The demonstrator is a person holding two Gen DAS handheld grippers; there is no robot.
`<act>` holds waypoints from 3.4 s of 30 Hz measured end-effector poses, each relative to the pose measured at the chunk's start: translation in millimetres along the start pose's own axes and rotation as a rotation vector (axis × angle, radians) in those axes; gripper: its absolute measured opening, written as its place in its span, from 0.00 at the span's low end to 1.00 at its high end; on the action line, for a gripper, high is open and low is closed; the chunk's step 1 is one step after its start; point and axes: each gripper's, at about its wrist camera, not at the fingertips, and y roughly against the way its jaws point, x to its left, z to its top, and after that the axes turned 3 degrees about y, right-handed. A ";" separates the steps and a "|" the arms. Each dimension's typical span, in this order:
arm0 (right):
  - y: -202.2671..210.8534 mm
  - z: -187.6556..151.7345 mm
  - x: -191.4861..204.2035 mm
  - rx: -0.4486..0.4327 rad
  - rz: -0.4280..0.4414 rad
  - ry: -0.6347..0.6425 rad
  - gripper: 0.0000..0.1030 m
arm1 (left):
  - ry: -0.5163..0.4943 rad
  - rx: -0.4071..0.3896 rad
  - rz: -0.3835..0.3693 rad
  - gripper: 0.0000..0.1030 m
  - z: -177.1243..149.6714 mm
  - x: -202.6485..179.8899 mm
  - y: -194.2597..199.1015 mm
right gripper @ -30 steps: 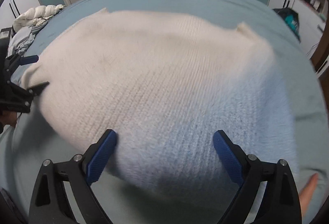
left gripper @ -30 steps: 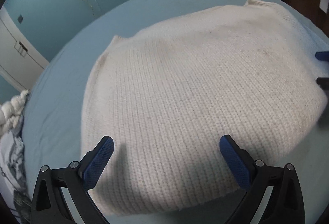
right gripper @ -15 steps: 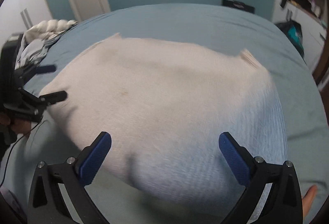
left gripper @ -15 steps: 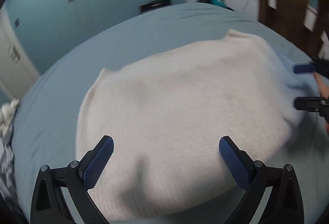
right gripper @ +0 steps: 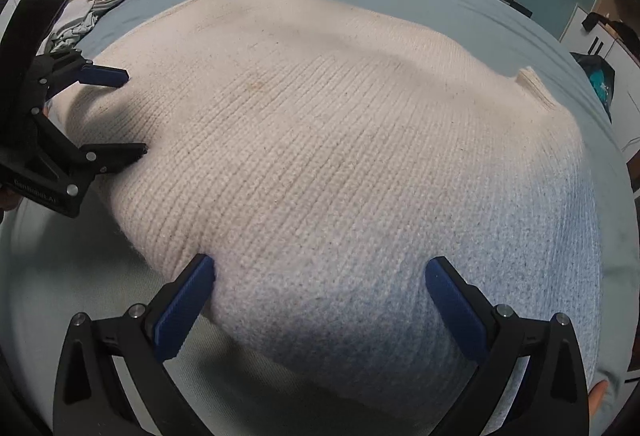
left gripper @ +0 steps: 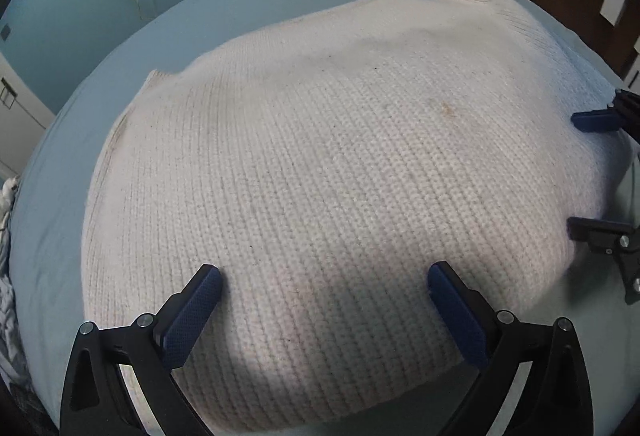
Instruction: Fold small clothes
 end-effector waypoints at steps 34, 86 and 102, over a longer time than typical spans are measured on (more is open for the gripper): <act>3.7 -175.1 -162.8 0.326 0.498 -1.479 0.99 | 1.041 0.435 -0.335 1.00 -110.7 214.8 10.2; 112.7 -138.8 -139.1 0.175 0.393 -1.025 0.25 | 0.935 0.354 -0.568 0.25 -90.4 170.3 87.9; 93.7 -105.4 -174.1 0.278 0.476 -1.177 0.25 | 1.087 0.382 -0.564 0.24 -82.7 192.1 117.4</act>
